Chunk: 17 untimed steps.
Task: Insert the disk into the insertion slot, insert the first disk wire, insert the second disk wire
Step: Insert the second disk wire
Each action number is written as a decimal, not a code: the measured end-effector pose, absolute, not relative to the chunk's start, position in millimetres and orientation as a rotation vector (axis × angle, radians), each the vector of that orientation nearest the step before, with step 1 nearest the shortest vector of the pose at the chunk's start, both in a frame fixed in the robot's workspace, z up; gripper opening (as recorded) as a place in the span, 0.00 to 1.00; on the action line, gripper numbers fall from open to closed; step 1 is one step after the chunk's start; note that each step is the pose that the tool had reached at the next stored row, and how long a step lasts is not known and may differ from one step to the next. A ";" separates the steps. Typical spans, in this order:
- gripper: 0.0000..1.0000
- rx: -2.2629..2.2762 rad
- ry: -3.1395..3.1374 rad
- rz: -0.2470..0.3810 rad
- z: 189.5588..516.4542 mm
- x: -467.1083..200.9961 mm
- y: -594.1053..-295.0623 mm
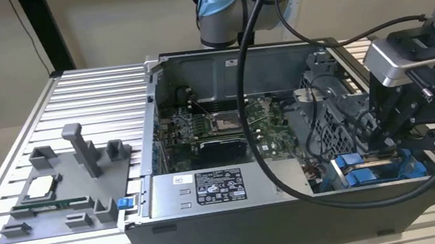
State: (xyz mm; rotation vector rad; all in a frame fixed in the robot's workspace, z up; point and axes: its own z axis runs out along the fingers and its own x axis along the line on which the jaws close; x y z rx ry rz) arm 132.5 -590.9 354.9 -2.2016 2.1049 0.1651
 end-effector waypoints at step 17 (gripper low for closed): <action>0.00 -2.194 2.095 0.140 347.6 132.5 -590.8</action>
